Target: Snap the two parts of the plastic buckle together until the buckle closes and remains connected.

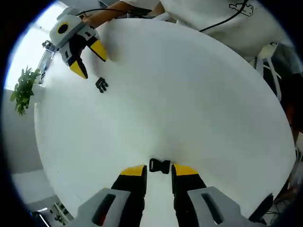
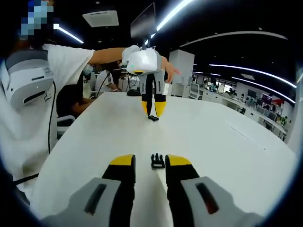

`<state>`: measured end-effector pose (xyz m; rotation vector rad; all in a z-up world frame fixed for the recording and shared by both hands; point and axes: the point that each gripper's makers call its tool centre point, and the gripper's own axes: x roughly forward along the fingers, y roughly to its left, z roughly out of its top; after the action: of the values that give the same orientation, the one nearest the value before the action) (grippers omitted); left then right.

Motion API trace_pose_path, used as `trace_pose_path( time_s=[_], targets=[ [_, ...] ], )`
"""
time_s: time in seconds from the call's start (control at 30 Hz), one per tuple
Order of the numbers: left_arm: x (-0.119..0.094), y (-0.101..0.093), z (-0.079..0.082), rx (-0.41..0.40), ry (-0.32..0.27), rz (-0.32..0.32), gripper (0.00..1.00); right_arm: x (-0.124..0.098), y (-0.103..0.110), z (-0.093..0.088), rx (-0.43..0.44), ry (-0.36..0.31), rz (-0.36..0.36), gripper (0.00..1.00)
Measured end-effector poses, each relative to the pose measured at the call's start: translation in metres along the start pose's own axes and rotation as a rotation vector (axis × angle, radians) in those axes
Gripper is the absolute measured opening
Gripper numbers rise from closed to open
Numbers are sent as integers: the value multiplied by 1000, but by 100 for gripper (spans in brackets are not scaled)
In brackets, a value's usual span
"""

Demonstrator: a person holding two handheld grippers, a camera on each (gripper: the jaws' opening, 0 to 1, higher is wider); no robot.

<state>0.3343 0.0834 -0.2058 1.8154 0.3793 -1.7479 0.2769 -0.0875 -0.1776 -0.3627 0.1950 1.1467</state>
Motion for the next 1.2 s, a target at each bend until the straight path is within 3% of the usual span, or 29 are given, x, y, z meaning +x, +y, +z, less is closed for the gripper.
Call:
trace_pose_path(
  time_s=[0.43, 0.57, 0.7, 0.87, 0.93, 1.03, 1.1, 1.2],
  targets=[
    [4, 2, 1, -83, -21, -30, 15, -3, 1, 1, 8, -10, -12, 23],
    [5, 2, 2, -206, -4, -31, 13, -4, 0, 1, 10, -9, -18, 23],
    [4, 2, 2, -232, -8, -37, 13, -4, -1, 3, 11, -13, -17, 22],
    [3, 3, 0, -432, -2, -49, 13, -4, -1, 5, 13, -21, -16, 22],
    [2, 4, -4, -547, 24, -42, 13, -4, -1, 6, 14, -23, -15, 22],
    [0, 3, -6, -629, 39, -54, 13, -4, 0, 7, 13, -25, -14, 22],
    [-2, 7, -14, -716, 86, -27, 13, -4, 0, 7, 14, -27, -14, 22],
    [-1, 14, -20, -753, 122, 32, 13, -5, 1, 7, 16, -32, -15, 22]
  ],
)
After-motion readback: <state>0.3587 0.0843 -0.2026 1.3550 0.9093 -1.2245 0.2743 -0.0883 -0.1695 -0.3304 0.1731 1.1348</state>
